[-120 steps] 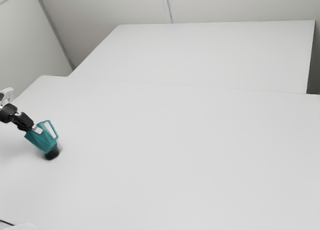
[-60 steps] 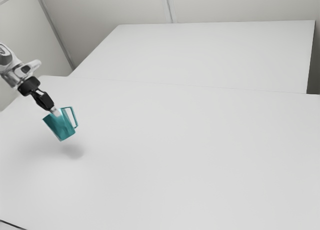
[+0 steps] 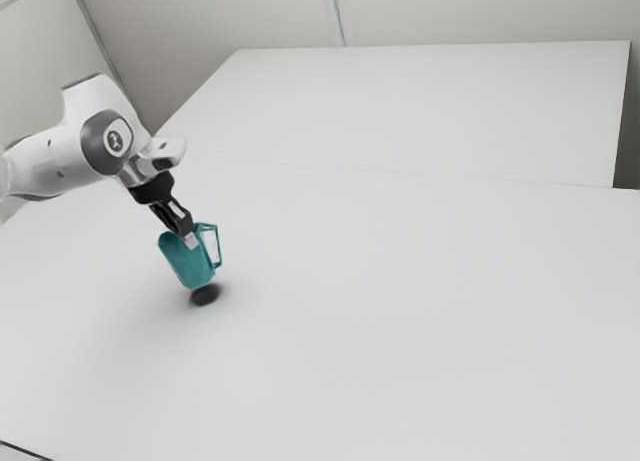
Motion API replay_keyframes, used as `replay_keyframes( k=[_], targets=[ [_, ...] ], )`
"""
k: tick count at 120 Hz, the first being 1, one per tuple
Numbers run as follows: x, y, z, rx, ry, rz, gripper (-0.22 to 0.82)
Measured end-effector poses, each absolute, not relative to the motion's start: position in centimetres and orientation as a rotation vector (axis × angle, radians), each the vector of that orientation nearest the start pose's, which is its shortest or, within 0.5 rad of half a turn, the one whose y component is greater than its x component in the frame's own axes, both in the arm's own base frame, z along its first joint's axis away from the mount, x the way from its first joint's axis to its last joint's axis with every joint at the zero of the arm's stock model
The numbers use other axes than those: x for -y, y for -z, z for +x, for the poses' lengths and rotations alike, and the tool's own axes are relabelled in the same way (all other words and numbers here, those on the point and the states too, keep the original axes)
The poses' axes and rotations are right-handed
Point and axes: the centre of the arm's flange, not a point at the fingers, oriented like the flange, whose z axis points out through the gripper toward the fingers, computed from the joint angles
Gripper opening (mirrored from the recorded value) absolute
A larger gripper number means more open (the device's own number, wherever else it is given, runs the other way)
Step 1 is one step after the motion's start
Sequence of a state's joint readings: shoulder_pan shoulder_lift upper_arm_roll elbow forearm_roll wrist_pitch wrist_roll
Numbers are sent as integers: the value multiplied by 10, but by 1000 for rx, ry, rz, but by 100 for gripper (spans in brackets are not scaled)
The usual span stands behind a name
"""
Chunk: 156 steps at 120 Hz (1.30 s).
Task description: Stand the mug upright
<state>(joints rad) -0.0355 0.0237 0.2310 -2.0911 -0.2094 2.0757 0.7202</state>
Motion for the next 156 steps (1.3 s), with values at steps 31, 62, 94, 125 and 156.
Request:
replay_keyframes(
  k=[31, 62, 94, 125, 156],
  targets=[
    [-106, -410, 545, -509, 213, -3204, -18],
    [-182, -399, 524, -179, 245, -3214, -18],
    [-153, -380, 543, -203, 225, -3208, -18],
    [-151, -368, 549, -173, 199, -3210, -18],
    [-146, -371, 551, -159, 207, -3214, 12]
  ],
)
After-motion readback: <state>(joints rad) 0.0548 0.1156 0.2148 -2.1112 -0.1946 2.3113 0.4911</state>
